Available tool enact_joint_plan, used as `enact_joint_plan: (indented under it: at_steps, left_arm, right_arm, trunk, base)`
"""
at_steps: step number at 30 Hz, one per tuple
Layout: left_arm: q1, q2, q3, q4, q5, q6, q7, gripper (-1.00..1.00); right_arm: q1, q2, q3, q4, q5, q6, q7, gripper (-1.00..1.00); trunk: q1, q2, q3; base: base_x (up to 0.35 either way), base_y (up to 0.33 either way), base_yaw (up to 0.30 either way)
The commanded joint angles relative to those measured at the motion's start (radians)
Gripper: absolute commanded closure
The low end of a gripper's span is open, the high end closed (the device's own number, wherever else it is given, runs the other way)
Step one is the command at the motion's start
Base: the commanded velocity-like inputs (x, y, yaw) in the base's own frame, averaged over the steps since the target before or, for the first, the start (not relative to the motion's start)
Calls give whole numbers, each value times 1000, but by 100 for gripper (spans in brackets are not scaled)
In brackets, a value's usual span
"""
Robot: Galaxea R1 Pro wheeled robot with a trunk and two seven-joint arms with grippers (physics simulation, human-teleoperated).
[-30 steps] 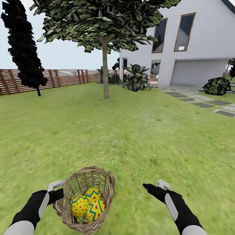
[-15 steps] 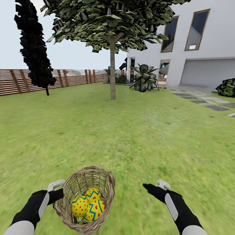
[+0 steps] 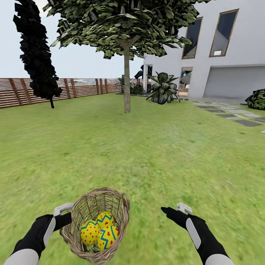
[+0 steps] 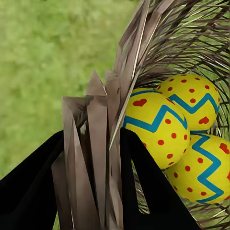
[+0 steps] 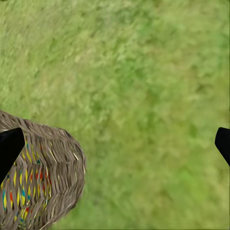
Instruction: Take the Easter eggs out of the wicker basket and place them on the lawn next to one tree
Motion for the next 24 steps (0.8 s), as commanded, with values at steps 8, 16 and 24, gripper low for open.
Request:
enact_joint_plan:
  at_steps: [8,16,24]
  left_arm:
    - [-1,-1,4,-1,5,6,-6,100]
    - [-1,-1,4,-1,5,6,-6,100]
    - [-1,-1,4,-2,5,6,-6,100]
  right_arm:
    - [-1,1,-6,0,-2,7,4,-100]
    - [-1,1,-6,1,-1,7,4,-100]
    - [-1,1,-6,7,-1,7,3,-100]
  trunk:
    - [1,-1,-1]
    - [1,-1,-1]
    - [1,-1,-1]
  base:
    - [333,0,0]
    - [333,0,0]
    - [333,0,0]
